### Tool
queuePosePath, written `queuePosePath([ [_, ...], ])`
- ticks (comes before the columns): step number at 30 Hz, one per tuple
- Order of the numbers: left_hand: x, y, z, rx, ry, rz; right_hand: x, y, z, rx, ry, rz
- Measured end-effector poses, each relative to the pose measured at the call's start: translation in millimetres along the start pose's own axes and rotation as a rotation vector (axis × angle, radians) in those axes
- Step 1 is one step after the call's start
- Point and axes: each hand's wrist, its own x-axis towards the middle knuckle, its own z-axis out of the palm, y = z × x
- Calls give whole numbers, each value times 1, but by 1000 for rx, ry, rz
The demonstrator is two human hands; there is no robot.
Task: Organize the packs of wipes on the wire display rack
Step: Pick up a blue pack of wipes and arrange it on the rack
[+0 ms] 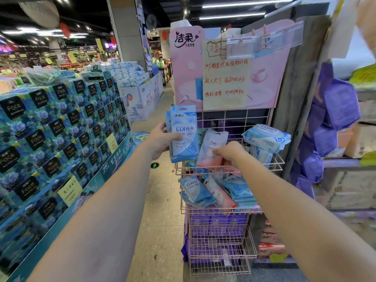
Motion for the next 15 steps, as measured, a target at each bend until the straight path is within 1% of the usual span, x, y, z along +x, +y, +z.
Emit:
queuePosePath([
  [2, 2, -2, 1, -4, 0, 0, -2, -7, 1, -68, -69, 21],
  [4, 5, -3, 1, -18, 6, 1, 0, -12, 5, -10, -133, 45],
  [6, 7, -3, 1, -10, 15, 1, 3, -14, 12, 78, -112, 51],
  [8, 8, -4, 0, -7, 27, 2, 6, -15, 19, 123, -27, 56],
  [11, 10, -6, -5, -32, 55, 8, 11, -13, 26, 365, 73, 40],
  [15, 11, -9, -16, -33, 58, 8, 15, -12, 34, 377, -24, 45],
])
